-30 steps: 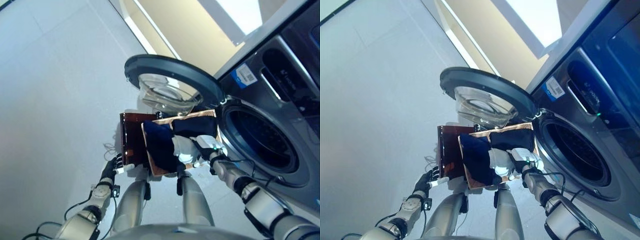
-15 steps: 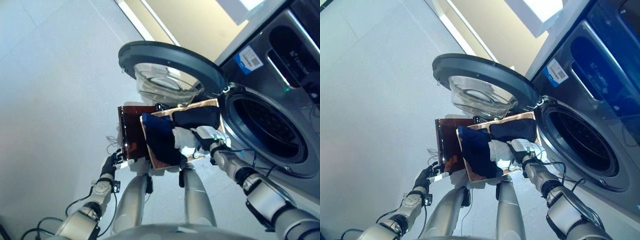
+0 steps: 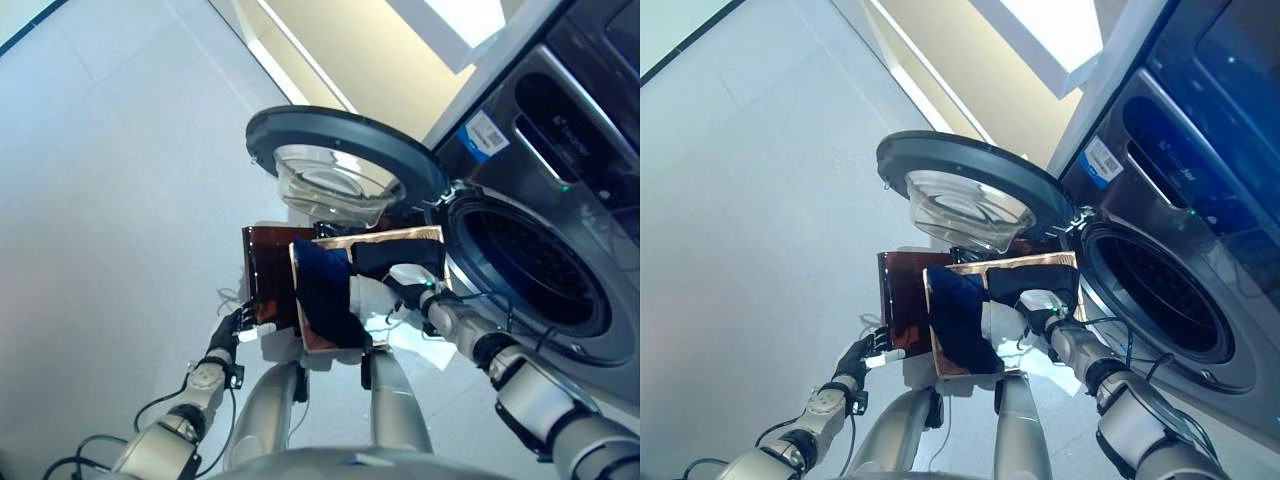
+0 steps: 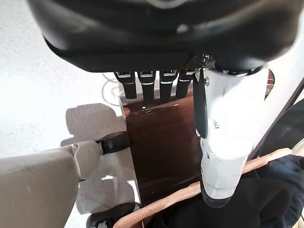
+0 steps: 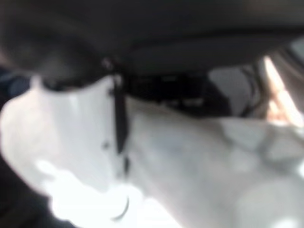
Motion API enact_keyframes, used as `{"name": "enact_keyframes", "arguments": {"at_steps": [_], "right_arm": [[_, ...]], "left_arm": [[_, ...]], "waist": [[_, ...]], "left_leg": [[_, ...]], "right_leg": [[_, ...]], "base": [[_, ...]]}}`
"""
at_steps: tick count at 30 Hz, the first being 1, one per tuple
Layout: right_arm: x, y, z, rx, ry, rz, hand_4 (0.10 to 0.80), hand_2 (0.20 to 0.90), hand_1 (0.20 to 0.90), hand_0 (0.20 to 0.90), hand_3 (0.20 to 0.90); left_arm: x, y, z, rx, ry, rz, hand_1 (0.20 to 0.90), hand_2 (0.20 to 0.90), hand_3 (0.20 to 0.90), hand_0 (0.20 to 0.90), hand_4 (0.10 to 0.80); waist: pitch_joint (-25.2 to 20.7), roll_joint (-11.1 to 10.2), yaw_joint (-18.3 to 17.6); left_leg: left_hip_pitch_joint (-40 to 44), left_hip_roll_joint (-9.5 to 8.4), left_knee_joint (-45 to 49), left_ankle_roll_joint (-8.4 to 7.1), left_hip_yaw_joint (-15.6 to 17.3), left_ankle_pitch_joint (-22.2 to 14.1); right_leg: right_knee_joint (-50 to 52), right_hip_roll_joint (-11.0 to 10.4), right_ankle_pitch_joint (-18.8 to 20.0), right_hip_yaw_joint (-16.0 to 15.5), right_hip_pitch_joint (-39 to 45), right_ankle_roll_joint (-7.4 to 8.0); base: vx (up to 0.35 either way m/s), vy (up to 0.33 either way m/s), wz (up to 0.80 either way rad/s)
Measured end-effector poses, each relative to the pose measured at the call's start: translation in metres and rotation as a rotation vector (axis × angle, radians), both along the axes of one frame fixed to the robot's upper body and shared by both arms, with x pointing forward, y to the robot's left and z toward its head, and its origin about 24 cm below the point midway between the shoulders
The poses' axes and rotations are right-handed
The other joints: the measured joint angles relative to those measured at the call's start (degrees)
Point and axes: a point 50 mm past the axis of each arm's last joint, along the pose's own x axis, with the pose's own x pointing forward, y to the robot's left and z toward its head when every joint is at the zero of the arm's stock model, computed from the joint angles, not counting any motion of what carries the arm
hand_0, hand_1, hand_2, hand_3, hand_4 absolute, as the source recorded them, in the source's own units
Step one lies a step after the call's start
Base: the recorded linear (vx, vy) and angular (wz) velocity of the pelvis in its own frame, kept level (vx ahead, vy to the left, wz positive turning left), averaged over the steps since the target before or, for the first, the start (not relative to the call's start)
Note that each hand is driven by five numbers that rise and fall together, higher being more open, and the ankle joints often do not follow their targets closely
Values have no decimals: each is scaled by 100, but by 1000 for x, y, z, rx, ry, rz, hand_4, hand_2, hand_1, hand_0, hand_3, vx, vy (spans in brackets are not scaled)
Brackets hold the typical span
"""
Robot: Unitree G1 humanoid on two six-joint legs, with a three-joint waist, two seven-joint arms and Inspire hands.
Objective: Pick up the clothes and place them into the washing machine
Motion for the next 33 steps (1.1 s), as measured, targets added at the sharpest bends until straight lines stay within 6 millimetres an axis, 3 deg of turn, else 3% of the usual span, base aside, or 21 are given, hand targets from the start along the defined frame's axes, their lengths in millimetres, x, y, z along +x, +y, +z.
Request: {"name": "enact_keyframes", "arguments": {"at_steps": [9,23,27,33], "right_arm": [[-13,-5,-12,-17,42,-19,300,200,200,200,200],[-39,-25,-27,1,70,-121,300,200,200,200,200],[-36,-35,-19,98,-3,-239,300,200,200,200,200],[-61,-63,-12,492,-132,-613,300,200,200,200,200]], "left_arm": [[-7,1,-4,11,33,-6,900,900,900,900,800],[-56,13,-26,27,178,47,900,900,900,900,800],[-57,16,-26,22,178,73,900,900,900,900,800],[-71,21,-30,-5,200,110,900,900,900,900,800]], "waist": [[-217,-17,-23],[-497,-209,-178],[-506,-205,-177],[-520,-199,-245]], "left_leg": [[136,-6,42,1,-8,0],[834,51,-138,-32,-21,-42],[829,50,-155,-7,-34,-24],[1238,63,-368,-15,-56,-23]], "right_leg": [[-5,20,15,15,146,20],[-188,32,1,-12,825,2],[-220,31,3,-30,834,2],[-435,42,-5,-79,1243,0]], "base": [[53,-15,-2],[64,-37,2],[52,-37,0],[70,-27,-7]]}}
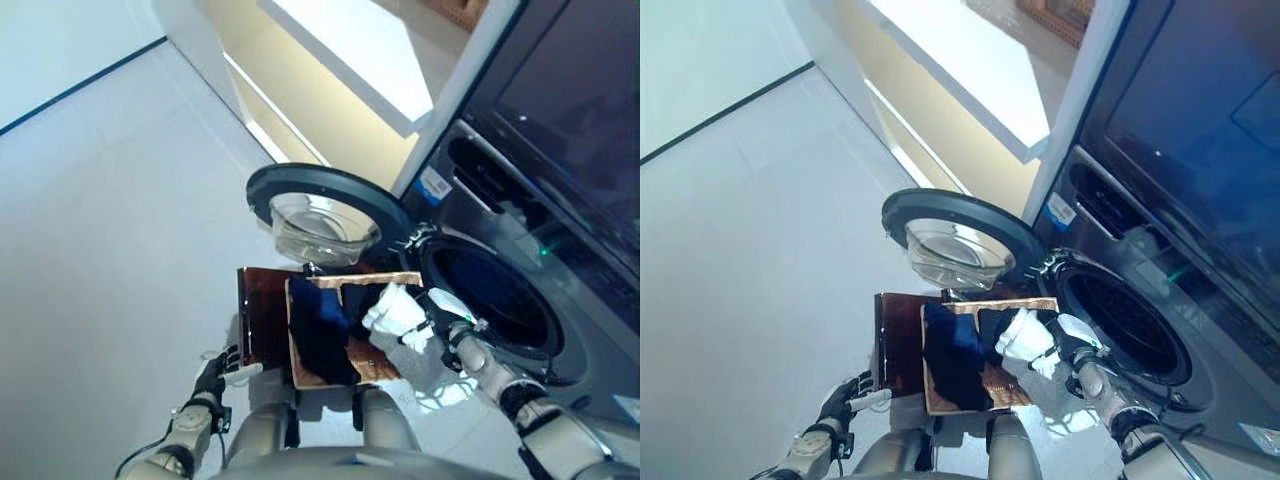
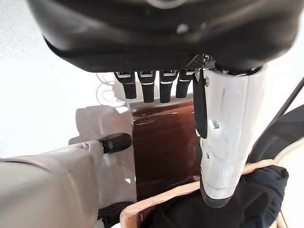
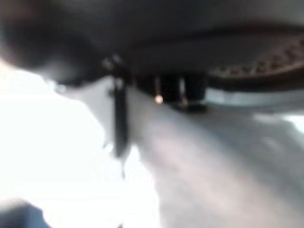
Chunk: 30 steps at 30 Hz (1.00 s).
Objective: Pick up the clothes and place them into the washing machine
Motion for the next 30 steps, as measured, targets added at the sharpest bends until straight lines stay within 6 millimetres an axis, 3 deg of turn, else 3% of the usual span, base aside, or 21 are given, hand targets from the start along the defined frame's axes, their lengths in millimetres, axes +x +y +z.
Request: {"name": "enact_keyframes", "arguments": {"at_steps": [3,10,15,17,21,25,30], "right_arm": [[-10,-13,0,164,-48,-181,300,200,200,200,200],[-59,-34,-27,510,-92,-661,300,200,200,200,200],[-74,-23,-46,743,-181,-1018,300,200,200,200,200],[-76,-18,-50,776,-186,-1066,300,200,200,200,200],[-68,-3,-55,866,-210,-1174,300,200,200,200,200],[-50,0,-48,946,-266,-1218,300,200,200,200,200],[-23,0,-35,1138,-398,-1340,300,200,200,200,200]], "left_arm": [[-3,2,0,0,-1,12,900,900,900,900,800],[-11,9,-2,-5,12,45,900,900,900,900,800],[-11,5,-2,-10,9,44,900,900,900,900,800],[-9,2,-2,-14,0,39,900,900,900,900,800],[-8,-1,-2,-6,-6,35,900,900,900,900,800],[3,-10,1,-6,-41,-4,900,900,900,900,800],[12,-25,4,-48,-82,-20,900,900,900,900,800]], "waist": [[0,2,-67],[-28,67,-157],[-49,252,-240],[-50,350,-231],[-74,480,-204],[-104,591,-73],[-69,722,25]], "left_leg": [[29,2,-41,3,10,2],[176,19,-172,-9,72,-13],[179,30,-187,-14,86,-17],[178,33,-188,-21,88,-24],[159,52,-189,-56,158,-48],[-17,68,-173,-60,145,-20],[-144,94,-163,-110,-94,50]], "right_leg": [[-34,7,2,6,25,1],[-92,50,-14,109,75,-12],[-93,63,-20,127,58,-20],[-88,66,-35,130,52,-43],[-30,78,-46,142,-43,-63],[37,82,-36,102,-218,-51],[94,76,-68,-116,-255,-100]], "base": [[46,-10,-9],[52,-6,-6],[26,6,-6],[16,6,-5],[-1,-6,3],[-10,-26,18],[-8,-24,21]]}}
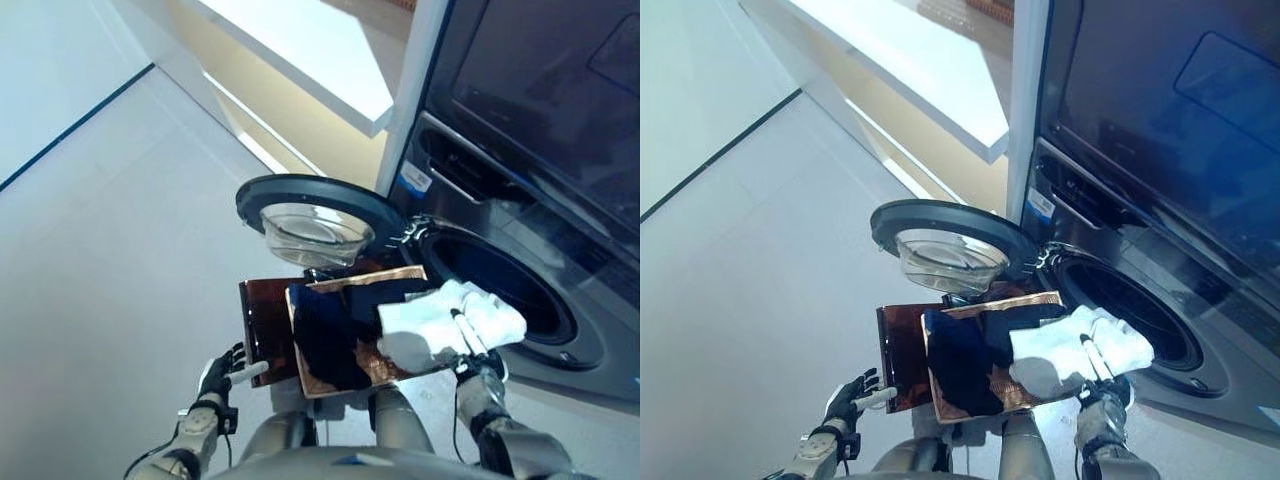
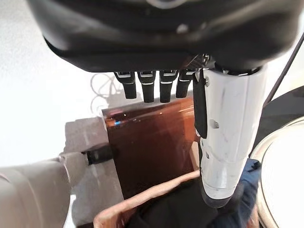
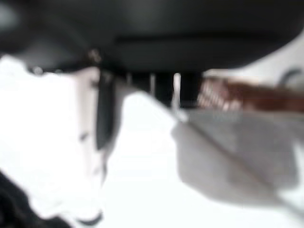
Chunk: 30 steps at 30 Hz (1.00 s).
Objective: Pick up the clothes and place them into the washing machine
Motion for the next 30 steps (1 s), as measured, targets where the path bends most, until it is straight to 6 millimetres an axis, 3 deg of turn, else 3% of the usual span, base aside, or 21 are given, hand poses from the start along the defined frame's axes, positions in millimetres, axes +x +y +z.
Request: {"name": "enact_keyframes", "arguments": {"at_steps": [6,12,22,25,30], "right_arm": [[34,-9,24,80,-124,-146,300,200,200,200,200],[53,-36,53,87,-192,-277,300,200,200,200,200],[79,-71,107,69,-304,-402,300,200,200,200,200],[81,-90,128,29,-343,-433,300,200,200,200,200],[89,-97,146,27,-389,-454,300,200,200,200,200]], "left_arm": [[-1,-8,-1,-10,0,-36,900,900,900,900,800],[0,-8,0,-22,-6,-17,900,900,900,900,800],[13,-17,7,-47,-67,-54,900,900,900,900,800],[20,-26,12,-66,-102,-86,900,900,900,900,800],[22,-27,13,-75,-111,-85,900,900,900,900,800]], "waist": [[119,78,117],[251,247,257],[363,492,399],[379,627,530],[386,710,542]], "left_leg": [[-95,11,-13,-52,-107,48],[-289,2,-33,-72,-216,117],[-467,-12,-107,-130,-320,211],[-578,-16,-131,-140,-345,290],[-615,-19,-138,-192,-384,326]], "right_leg": [[78,-6,-50,-96,-109,-35],[209,-18,-78,-129,-344,-51],[404,-29,-129,-131,-648,-75],[485,-37,-133,-154,-793,-87],[563,-48,-194,-175,-878,-117]], "base": [[-1,-9,7],[-6,-20,7],[-1,-7,3],[-2,-25,5],[17,-20,3]]}}
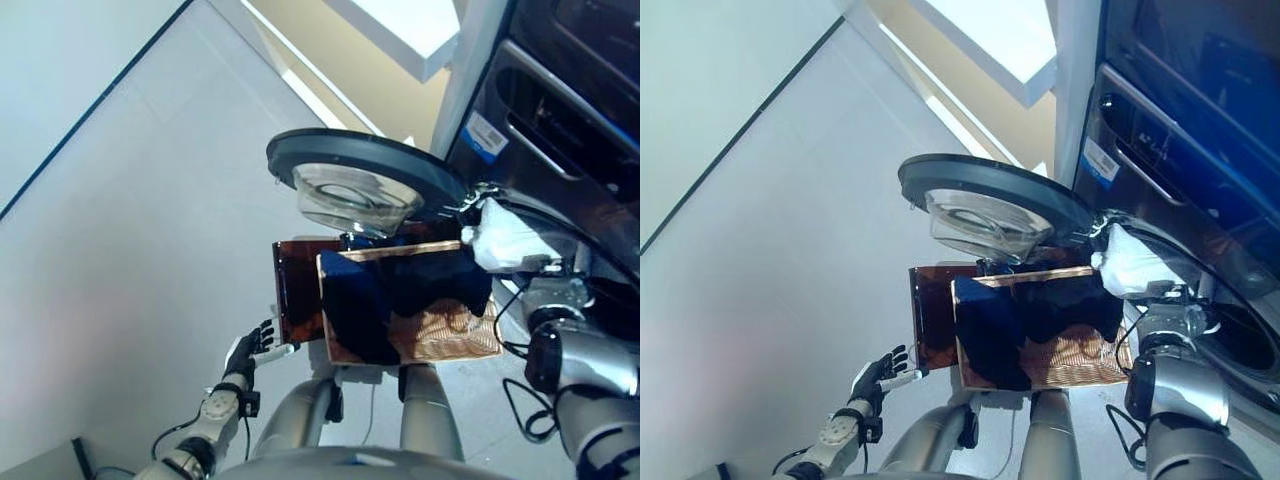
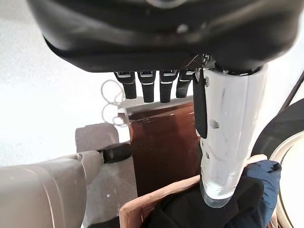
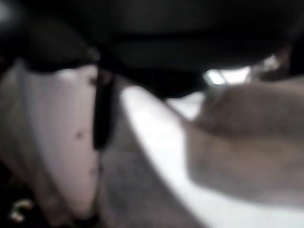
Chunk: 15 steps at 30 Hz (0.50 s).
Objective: Pick up the clothes and place them into the washing machine
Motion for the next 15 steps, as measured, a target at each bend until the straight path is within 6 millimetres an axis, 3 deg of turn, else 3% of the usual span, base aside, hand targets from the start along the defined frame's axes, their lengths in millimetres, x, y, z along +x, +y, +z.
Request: {"name": "enact_keyframes", "arguments": {"at_steps": [10,15], "right_arm": [[3,-9,24,88,-144,-205,300,200,200,200,200],[7,-13,45,104,-258,-296,300,200,200,200,200]], "left_arm": [[3,-6,1,-5,-8,-28,900,900,900,900,800],[4,-5,2,-4,-11,-22,900,900,900,900,800]], "waist": [[4,117,13],[6,246,8]], "left_leg": [[-169,-38,-68,-13,-101,84],[-208,-83,-85,-12,-112,84]], "right_leg": [[159,-49,-36,-59,-235,-3],[180,-87,-50,-31,-307,19]], "base": [[22,0,4],[0,0,0]]}}
